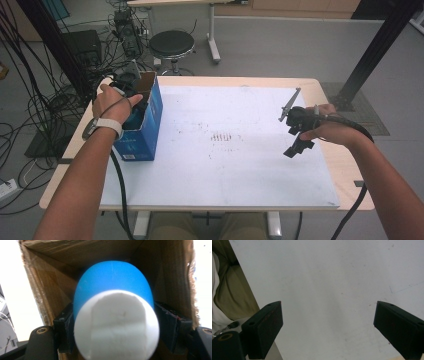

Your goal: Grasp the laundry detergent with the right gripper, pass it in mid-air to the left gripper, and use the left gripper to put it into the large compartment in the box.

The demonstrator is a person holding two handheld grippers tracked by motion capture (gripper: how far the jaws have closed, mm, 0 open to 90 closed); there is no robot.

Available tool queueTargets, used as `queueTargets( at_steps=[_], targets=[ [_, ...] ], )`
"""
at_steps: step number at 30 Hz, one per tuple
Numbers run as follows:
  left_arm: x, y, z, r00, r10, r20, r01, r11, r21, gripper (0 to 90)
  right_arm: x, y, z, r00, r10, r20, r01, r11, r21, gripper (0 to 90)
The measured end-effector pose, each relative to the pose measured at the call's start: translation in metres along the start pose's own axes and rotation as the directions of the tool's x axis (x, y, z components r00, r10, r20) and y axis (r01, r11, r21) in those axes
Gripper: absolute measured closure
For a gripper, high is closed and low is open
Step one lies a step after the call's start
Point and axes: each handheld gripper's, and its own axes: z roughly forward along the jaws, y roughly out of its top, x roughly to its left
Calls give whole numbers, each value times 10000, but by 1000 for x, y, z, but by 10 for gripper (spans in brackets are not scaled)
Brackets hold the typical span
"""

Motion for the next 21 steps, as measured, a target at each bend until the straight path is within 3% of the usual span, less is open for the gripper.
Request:
queueTargets(
  at_steps=[4, 7, 10, 19, 21],
  targets=[
    [1, -1, -7, 10000, -20, 55, 21, 9999, -107, 271, 1, 2, 1, 10000, -40, -23, 40, 10000, 11, 87],
    [2, -2, -16, 9996, -155, 240, 162, 9994, -297, 211, 1, 4, 2, 10000, -56, -37, 56, 10000, 44, 87],
    [4, -2, -27, 9999, -50, 116, 54, 9995, -316, 107, 2, 6, 2, 9999, -103, -40, 103, 9999, 48, 87],
    [1, -1, -61, 9978, 558, 357, -525, 9949, -864, 107, 3, 6, -2, 9999, -128, 43, 128, 9999, 26, 87],
    [-2, -1, -66, 9955, 850, 408, -813, 9930, -853, 103, 3, 6, -3, 9999, -118, 73, 118, 9999, 26, 87]
  ],
)
